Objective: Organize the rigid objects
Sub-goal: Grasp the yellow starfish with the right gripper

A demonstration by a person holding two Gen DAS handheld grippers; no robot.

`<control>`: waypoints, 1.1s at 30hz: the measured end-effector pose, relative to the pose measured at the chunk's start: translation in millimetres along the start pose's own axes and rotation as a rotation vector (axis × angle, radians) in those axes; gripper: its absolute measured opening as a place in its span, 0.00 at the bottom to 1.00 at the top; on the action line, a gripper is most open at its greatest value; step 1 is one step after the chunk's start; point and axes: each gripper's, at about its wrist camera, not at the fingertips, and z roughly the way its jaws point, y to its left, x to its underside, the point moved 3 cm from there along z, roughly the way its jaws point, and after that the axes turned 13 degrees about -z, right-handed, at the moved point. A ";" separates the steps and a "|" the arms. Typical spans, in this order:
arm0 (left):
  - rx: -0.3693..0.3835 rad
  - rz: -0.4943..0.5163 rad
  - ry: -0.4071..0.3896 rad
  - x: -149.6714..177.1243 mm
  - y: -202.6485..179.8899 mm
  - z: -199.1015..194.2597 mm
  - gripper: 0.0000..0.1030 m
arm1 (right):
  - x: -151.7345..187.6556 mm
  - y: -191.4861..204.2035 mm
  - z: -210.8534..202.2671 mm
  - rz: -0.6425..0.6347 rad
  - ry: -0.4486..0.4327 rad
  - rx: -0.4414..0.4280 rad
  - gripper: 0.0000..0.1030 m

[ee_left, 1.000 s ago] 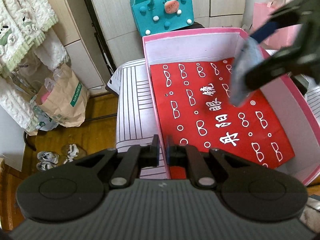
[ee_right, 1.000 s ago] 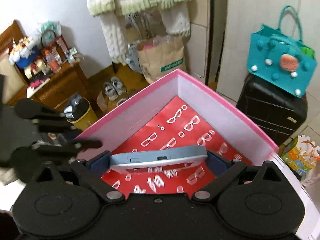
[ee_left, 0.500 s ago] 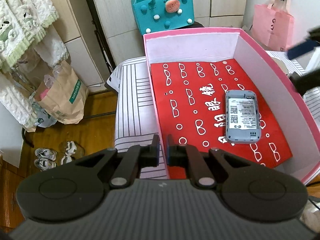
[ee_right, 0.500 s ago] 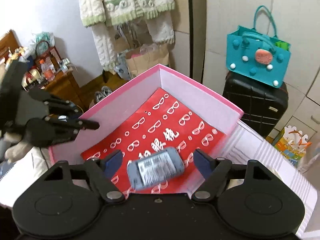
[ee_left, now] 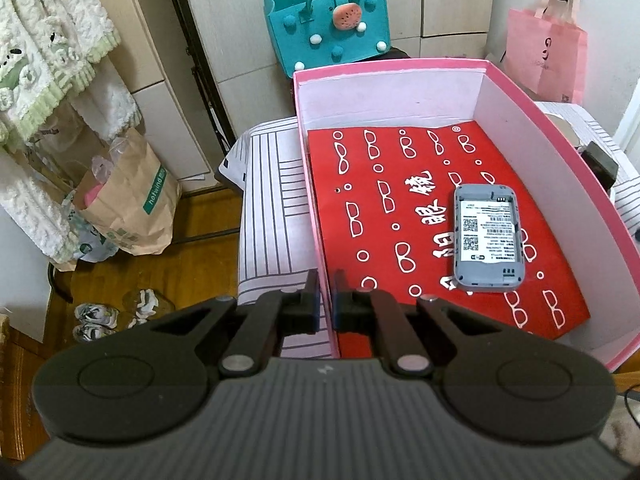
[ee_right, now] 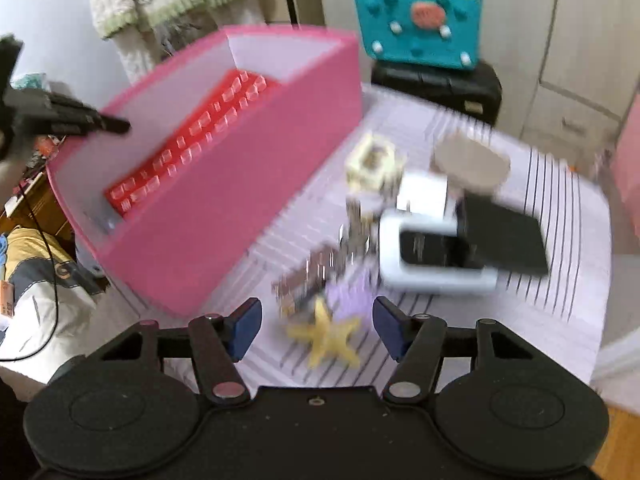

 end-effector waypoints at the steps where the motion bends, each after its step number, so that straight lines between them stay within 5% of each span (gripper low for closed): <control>1: -0.005 0.002 -0.002 0.3 -1.2 -0.1 0.04 | 6.6 1.1 3.3 0.013 -0.007 0.015 0.64; 8: -0.015 0.003 0.027 2.9 -1.2 5.0 0.04 | 23.1 1.2 26.4 0.044 -0.065 0.073 0.67; 15: -0.015 -0.004 0.048 6.6 0.3 6.3 0.04 | 13.5 8.4 28.2 -0.040 -0.033 0.094 0.50; 26: -0.016 -0.011 0.050 6.8 -0.2 6.7 0.04 | 16.8 6.9 26.8 -0.076 -0.036 0.061 0.52; 33: -0.016 -0.018 0.052 7.0 1.0 6.0 0.04 | 16.1 13.1 18.3 -0.109 -0.057 0.097 0.42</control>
